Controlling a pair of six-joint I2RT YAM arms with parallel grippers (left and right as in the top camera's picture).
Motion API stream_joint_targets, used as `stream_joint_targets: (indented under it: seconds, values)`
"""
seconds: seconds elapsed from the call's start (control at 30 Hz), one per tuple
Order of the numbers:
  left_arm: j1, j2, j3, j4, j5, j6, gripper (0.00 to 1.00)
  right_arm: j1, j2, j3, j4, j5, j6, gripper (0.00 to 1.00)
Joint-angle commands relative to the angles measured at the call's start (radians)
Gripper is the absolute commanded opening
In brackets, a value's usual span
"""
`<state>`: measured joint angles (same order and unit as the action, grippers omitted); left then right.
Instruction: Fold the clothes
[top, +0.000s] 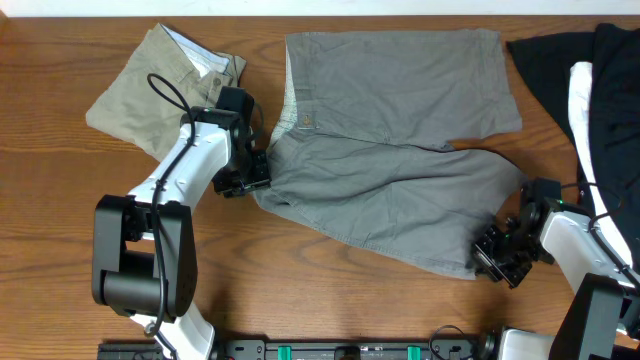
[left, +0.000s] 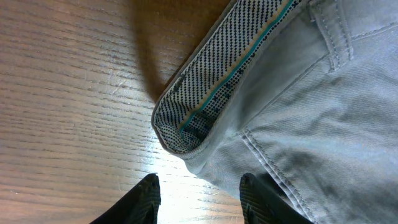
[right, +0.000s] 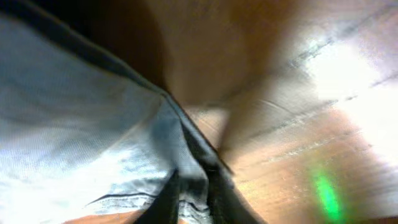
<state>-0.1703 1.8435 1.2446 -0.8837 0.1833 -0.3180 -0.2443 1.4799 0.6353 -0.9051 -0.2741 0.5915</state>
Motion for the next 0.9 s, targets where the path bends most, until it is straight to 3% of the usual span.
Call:
stream_joint_targets:
  seconds: [0.0,0.17,0.5,0.7,0.87]
  values:
    - [0.003,-0.009,-0.002,-0.004,-0.009,-0.005,0.44,0.01,0.005,-0.011,-0.013,0.004,0.014,0.01]
    - [0.003,-0.009,-0.002,-0.005,-0.009,-0.005,0.44,0.002,0.005,0.009,-0.016,-0.027,-0.008,0.01]
    - [0.004,-0.009,-0.002,-0.008,-0.009,0.006,0.44,-0.012,0.003,0.318,-0.229,0.002,-0.286,0.01]
    - [0.004,-0.017,-0.002,-0.01,-0.005,0.016,0.44,-0.011,0.003,0.404,-0.251,-0.031,-0.294,0.01]
    - [0.004,-0.08,-0.002,-0.031,0.045,0.1,0.49,-0.011,0.003,0.407,-0.21,-0.076,-0.294,0.01]
